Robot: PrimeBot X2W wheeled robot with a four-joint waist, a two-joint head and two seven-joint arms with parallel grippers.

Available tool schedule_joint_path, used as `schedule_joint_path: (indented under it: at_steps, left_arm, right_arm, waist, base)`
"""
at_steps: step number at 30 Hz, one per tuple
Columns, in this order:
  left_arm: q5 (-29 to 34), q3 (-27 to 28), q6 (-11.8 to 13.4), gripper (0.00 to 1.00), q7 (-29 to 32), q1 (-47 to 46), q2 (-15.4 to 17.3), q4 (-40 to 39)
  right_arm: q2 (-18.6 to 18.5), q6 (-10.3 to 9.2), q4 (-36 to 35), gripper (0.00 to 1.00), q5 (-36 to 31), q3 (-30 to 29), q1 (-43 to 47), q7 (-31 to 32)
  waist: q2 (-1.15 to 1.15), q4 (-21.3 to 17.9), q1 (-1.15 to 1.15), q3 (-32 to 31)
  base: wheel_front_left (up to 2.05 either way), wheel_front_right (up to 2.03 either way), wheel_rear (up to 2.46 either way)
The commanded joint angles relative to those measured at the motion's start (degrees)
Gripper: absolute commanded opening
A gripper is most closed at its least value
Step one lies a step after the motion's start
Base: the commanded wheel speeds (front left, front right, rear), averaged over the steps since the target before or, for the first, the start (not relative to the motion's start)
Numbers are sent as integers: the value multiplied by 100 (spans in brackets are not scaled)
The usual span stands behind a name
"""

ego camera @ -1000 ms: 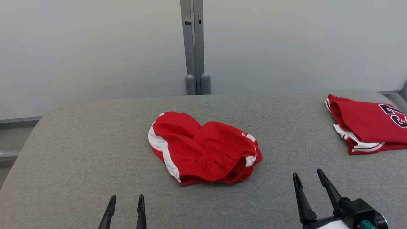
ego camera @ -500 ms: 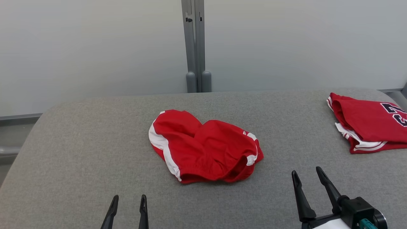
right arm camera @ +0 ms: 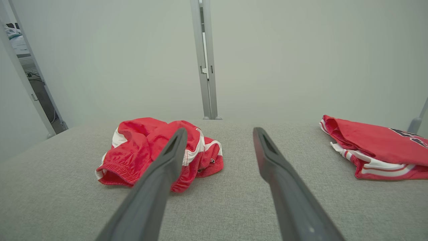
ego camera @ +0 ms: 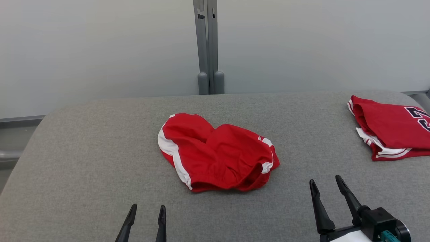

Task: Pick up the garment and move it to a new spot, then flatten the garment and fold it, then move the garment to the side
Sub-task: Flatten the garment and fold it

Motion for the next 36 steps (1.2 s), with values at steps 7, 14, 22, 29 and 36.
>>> schedule_joint_path:
  at_steps: [7, 14, 22, 29, 36]
  left_arm:
    - [-48, -478, -442, 100, -1, -523, 6, 464]
    - [-194, -1266, -526, 100, 0, -1253, 9, 1253]
    - [-820, -2305, -533, 100, -1, -2486, 13, 1939]
    - [-1300, -2854, -535, 100, 88, -3505, 13, 2574]
    - [-1638, -3193, -522, 100, 61, -3937, 13, 2976]
  right_arm:
    - [0, -12, -29, 100, -101, -152, -146, -2]
    - [-108, -12, -103, 100, -71, -113, -281, -2]
    - [-269, -12, -195, 100, -94, -129, -562, -2]
    - [-289, -12, -229, 100, -84, -178, -821, -2]
    - [-251, -12, -210, 100, -76, -247, -981, -2]
  waist:
    - [0, -78, 0, 279]
    - [0, -370, 0, 588]
    - [0, -727, 0, 1190]
    - [0, -938, 0, 1629]
    - [0, -1089, 0, 1836]
  base:
    - [0, 0, 0]
    - [0, 0, 0]
    - [0, 0, 0]
    - [0, 0, 0]
    - [0, 0, 0]
